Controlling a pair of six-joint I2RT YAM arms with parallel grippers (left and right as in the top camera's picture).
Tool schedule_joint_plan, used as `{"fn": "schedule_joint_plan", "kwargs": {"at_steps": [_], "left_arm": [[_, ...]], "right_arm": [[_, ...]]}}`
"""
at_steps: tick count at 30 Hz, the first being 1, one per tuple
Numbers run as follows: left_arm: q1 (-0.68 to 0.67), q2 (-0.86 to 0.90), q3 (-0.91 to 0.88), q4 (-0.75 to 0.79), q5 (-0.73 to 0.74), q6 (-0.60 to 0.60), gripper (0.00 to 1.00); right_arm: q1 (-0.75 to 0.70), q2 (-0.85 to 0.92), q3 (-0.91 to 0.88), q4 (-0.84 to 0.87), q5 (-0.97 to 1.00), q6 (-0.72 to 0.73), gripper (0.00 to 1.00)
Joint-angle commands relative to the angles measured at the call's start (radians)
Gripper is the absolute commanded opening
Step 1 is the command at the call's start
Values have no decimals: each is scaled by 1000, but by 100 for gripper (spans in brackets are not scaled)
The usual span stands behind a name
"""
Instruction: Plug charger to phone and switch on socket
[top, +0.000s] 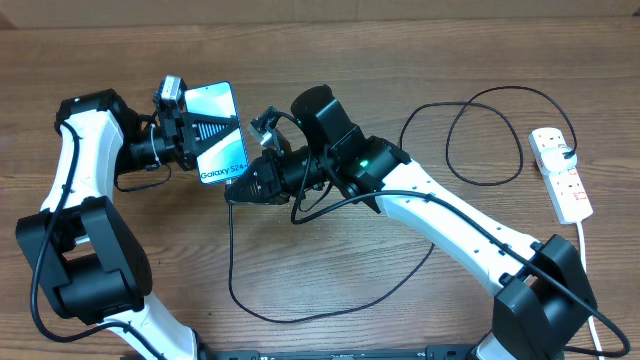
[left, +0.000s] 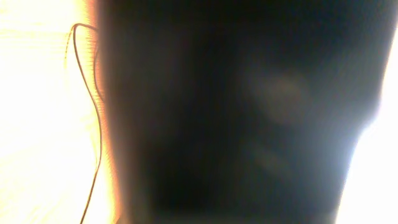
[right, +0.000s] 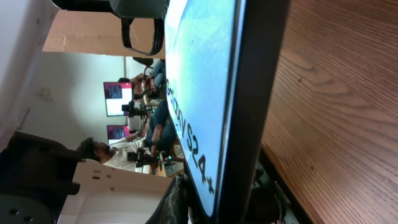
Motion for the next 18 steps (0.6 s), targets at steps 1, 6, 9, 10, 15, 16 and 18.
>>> {"fn": "schedule_joint_plan", "kwargs": {"at_steps": [1,6,9,10,15,16,18], "left_arm": [[-13,-26,7,13,25,30,4],[-6,-26,7,109,23,24,4],[6,-26,7,170,9,14,4],[9,-26,7,185,-3,2,4],[21,-26,7,260,-97,-105,4],[21,-26,7,275,-116,-131,4],[21,-26,7,305,-166,-193,4]], "right_arm": [[6,-21,6,2,15,-21,4],[1,-21,6,-82,17,-119,4],[-17,-21,6,-182,18,-219,4],[-24,-21,6,-209,21,-245,4],[-58,-21,6,-377,152,-352,4],[-65,-21,6,-421,200,-373,4],[-83,-21,6,-525,343,-402,4]]}}
